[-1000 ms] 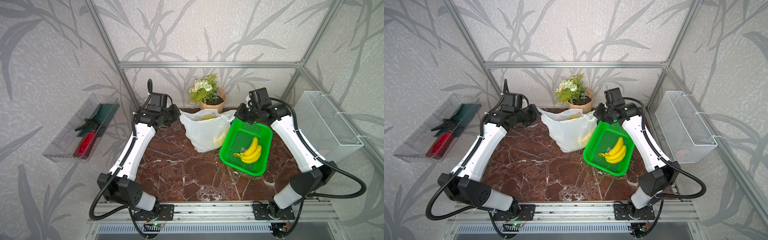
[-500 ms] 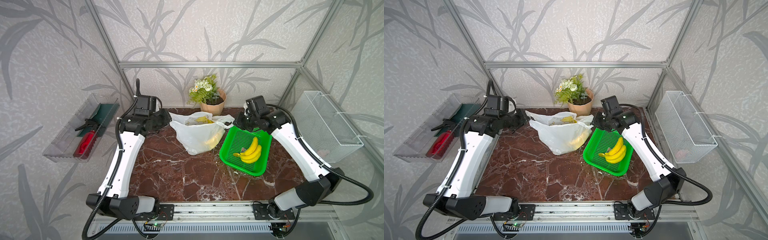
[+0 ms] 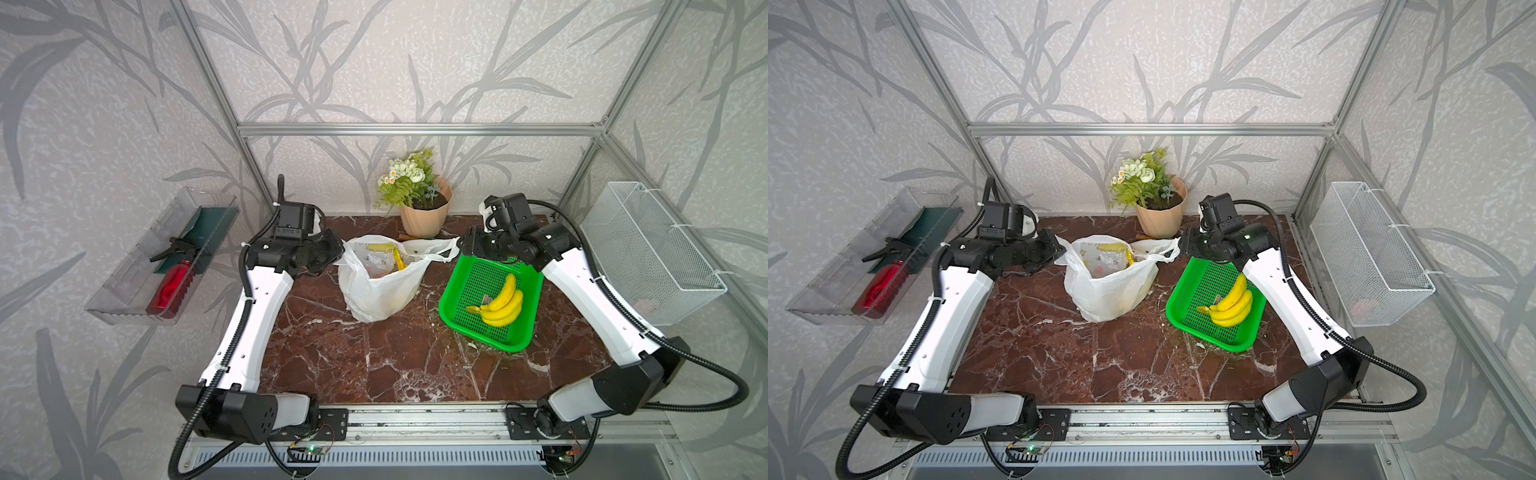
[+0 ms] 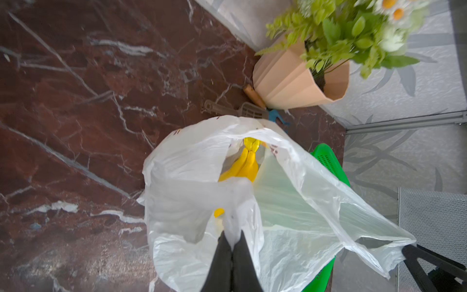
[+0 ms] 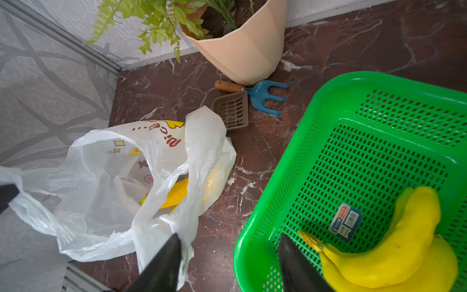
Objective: Place the banana into a plastic bag & tie a knot
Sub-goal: Adjust the plastic bag at the center of the board.
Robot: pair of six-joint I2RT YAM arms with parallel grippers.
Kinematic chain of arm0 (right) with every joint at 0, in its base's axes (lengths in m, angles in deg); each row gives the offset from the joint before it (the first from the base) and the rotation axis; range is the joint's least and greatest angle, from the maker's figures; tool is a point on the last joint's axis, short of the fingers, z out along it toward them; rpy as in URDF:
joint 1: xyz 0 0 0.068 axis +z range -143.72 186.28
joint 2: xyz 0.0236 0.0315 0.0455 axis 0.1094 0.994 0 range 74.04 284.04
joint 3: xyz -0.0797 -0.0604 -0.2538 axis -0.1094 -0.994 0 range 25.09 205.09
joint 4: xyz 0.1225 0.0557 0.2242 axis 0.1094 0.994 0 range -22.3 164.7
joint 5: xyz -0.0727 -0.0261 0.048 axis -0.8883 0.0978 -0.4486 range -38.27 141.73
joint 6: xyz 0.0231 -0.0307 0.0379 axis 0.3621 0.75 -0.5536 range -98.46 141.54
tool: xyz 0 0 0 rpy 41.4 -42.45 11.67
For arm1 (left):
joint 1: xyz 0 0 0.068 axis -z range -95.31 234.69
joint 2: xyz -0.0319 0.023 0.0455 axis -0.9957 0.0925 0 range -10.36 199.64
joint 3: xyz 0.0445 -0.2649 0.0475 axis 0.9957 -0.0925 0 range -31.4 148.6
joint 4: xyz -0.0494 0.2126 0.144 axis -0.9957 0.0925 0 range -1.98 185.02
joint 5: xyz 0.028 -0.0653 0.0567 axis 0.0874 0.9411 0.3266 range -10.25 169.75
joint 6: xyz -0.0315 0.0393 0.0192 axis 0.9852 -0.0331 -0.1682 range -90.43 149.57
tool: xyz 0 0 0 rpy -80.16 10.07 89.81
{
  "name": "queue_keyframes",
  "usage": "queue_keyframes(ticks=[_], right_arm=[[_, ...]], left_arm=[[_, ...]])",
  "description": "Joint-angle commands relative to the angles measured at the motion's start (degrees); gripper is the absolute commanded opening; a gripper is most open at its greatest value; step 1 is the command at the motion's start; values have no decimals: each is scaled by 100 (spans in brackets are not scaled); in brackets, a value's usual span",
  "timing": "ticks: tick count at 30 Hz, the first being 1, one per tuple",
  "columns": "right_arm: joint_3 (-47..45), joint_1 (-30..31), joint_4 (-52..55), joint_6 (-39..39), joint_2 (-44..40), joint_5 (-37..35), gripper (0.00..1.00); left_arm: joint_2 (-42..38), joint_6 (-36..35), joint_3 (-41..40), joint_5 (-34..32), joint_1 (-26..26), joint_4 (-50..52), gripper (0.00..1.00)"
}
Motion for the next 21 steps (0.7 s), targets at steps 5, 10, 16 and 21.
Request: queue_keyframes(ticks=[5, 10, 16, 21], right_arm=[[-1299, -13, -337, 1961, -1602, -1258, 70], [-2303, -5, -229, 2803, -1938, -819, 65], [-2432, 321, 453, 4030, -1012, -214, 64], [-2165, 530, 957, 4721, 65, -678, 65]], left_arm=[[-674, 261, -132, 126, 70, 141, 0], [-719, 256, -70, 38, 84, 268, 0], [-696, 253, -33, -2, 119, 269, 0], [-687, 261, -55, 30, 115, 194, 0]])
